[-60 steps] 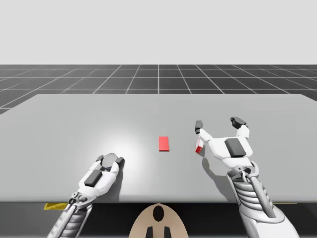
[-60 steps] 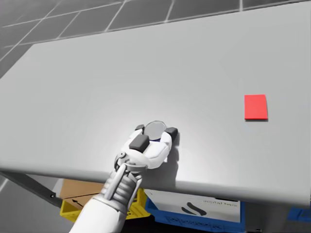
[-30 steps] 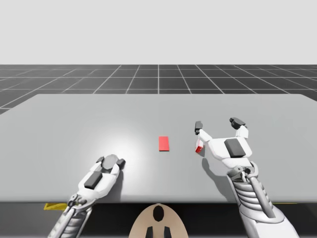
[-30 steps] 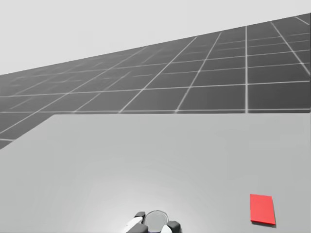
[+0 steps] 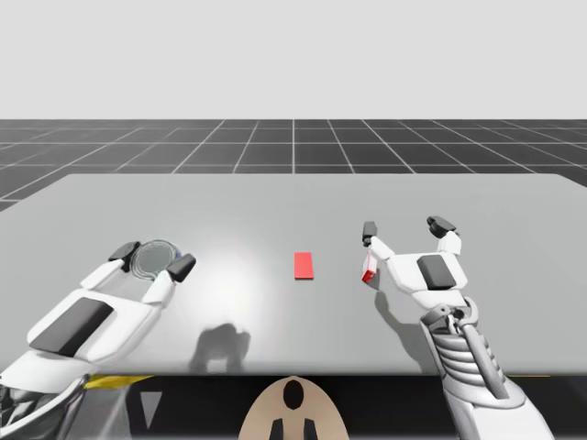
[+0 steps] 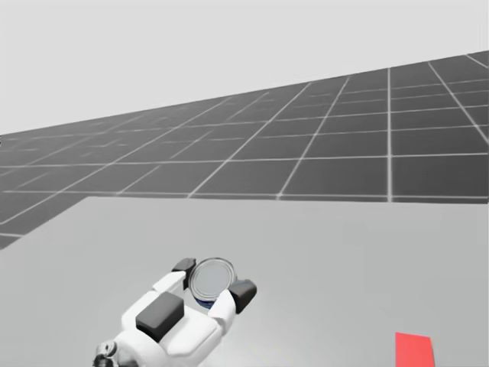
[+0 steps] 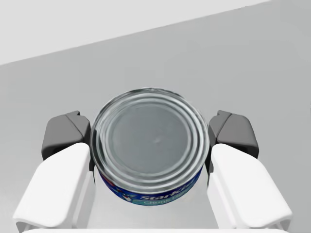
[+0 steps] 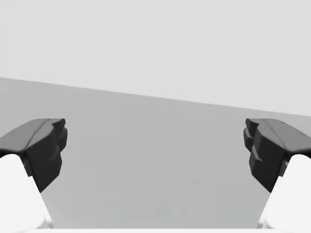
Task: Look at the card. If it is red, pick the object on the left. If it is green, pick the object on the right.
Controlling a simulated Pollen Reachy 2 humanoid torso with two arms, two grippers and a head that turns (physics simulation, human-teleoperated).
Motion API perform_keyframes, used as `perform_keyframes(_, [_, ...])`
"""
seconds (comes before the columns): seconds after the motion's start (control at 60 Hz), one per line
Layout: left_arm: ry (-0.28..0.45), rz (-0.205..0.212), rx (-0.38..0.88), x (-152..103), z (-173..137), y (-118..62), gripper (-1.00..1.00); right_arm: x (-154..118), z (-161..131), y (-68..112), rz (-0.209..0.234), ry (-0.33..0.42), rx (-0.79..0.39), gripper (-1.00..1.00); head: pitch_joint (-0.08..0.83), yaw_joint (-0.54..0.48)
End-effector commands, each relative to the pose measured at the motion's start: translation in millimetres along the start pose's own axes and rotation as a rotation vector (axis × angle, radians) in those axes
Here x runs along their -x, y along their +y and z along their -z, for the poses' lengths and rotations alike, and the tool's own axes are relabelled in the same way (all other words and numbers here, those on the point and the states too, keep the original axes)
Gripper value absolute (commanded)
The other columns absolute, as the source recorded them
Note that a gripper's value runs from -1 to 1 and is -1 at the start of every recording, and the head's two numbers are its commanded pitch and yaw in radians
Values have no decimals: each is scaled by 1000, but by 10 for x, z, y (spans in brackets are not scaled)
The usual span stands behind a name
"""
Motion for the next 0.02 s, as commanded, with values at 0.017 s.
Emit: perform_keyframes(0.017, [-23, 68, -78, -663, -68, 199, 1000, 10, 1, 31, 46, -11, -4, -1000, 247, 395])
